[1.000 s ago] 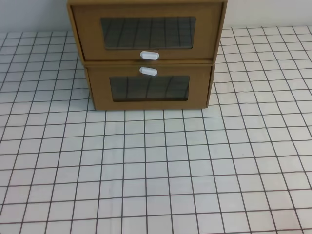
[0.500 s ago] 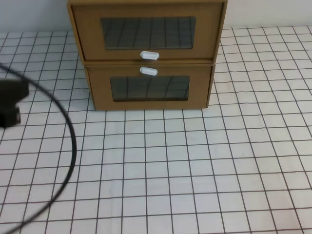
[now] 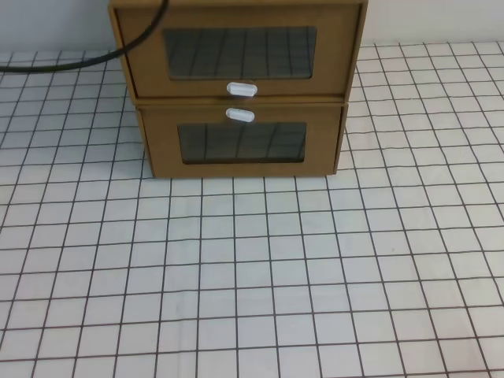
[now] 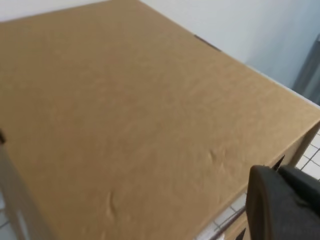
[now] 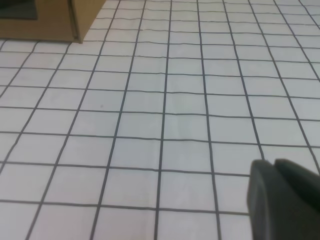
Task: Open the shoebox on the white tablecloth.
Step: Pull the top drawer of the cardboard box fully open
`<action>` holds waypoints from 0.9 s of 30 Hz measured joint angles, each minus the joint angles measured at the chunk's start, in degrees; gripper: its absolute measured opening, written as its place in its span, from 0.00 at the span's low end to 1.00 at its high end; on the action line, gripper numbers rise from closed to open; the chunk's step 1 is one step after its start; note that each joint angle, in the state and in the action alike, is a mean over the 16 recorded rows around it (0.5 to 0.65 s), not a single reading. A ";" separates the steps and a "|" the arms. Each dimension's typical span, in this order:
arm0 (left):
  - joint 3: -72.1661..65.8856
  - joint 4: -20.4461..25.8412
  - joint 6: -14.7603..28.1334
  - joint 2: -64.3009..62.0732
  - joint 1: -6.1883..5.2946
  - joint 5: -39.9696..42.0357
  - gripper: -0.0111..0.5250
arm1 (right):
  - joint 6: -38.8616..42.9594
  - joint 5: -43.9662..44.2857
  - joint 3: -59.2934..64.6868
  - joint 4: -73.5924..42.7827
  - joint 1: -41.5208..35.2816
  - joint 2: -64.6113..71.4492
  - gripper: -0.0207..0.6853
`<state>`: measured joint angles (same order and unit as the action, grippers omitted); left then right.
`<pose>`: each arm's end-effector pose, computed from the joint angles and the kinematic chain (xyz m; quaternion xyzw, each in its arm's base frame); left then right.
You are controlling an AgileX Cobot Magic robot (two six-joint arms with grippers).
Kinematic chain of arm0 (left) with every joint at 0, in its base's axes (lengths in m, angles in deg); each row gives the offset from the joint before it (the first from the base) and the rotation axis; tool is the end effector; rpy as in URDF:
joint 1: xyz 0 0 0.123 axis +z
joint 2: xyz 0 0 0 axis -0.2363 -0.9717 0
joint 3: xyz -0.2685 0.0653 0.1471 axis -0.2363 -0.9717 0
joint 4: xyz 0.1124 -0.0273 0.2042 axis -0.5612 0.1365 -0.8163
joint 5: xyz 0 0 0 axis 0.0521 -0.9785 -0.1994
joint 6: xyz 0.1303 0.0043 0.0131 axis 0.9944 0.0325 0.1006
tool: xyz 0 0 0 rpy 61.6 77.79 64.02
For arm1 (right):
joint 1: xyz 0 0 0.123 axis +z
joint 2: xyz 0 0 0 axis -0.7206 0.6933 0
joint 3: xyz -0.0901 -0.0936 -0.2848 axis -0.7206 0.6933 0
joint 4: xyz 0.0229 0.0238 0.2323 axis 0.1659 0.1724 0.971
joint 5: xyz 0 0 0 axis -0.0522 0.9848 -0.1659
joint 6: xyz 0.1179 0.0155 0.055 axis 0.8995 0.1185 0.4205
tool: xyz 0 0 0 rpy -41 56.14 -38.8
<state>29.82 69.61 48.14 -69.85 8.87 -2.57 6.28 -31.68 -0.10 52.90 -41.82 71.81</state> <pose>0.3483 -0.1091 0.4690 0.2872 0.7701 -0.2387 0.5172 0.0432 0.0113 0.1579 -0.0387 0.8095 0.0535 0.5834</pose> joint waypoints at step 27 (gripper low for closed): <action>24.11 -8.03 -0.80 -26.59 -12.54 2.33 0.01 | 0.00 -2.66 0.00 4.25 0.00 0.00 0.01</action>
<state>53.93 61.59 47.34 -96.44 -3.67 -0.24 6.28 -34.33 -0.10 57.15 -41.82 71.81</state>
